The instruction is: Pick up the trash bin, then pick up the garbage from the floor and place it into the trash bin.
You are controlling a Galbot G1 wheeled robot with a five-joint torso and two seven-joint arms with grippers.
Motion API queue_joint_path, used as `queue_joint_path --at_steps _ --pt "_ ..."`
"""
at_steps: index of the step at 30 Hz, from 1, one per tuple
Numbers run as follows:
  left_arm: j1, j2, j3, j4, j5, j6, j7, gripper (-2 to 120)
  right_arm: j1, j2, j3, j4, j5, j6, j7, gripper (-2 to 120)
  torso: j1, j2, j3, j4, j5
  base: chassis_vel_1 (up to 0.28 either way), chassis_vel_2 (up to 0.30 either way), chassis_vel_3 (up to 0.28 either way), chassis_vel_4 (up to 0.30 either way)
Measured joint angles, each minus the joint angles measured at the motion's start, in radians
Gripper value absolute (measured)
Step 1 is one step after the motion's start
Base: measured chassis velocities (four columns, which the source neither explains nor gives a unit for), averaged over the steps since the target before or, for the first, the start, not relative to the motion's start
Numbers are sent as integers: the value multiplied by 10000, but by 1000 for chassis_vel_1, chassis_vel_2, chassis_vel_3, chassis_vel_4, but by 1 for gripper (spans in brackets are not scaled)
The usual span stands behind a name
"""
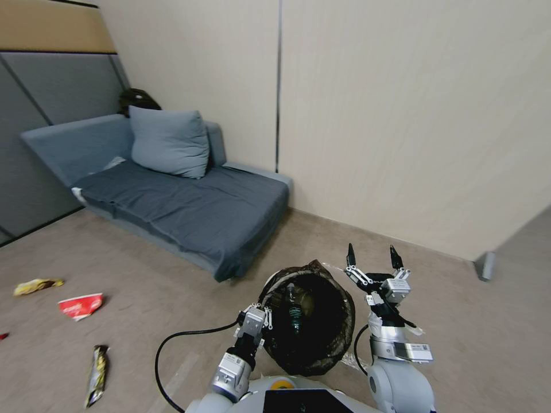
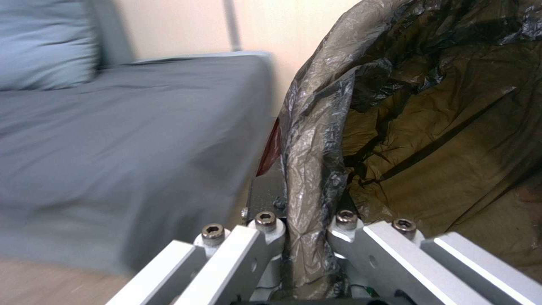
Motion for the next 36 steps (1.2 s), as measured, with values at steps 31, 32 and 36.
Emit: queue_joint_path --at_steps 31,32,36 --pt "-81 -30 -261 -49 -24 53 66 1 66 1 -19 8 56 -86 87 100 0 0 0 -1 0 126 126 124 127" --pt "-81 -30 -261 -48 -33 61 66 1 70 0 -20 2 56 -86 87 100 0 0 0 -1 0 128 138 123 131" --pt "-81 -33 -251 -49 -64 104 66 1 76 0 -22 -26 55 -82 87 100 0 0 0 0 0 139 129 134 129"
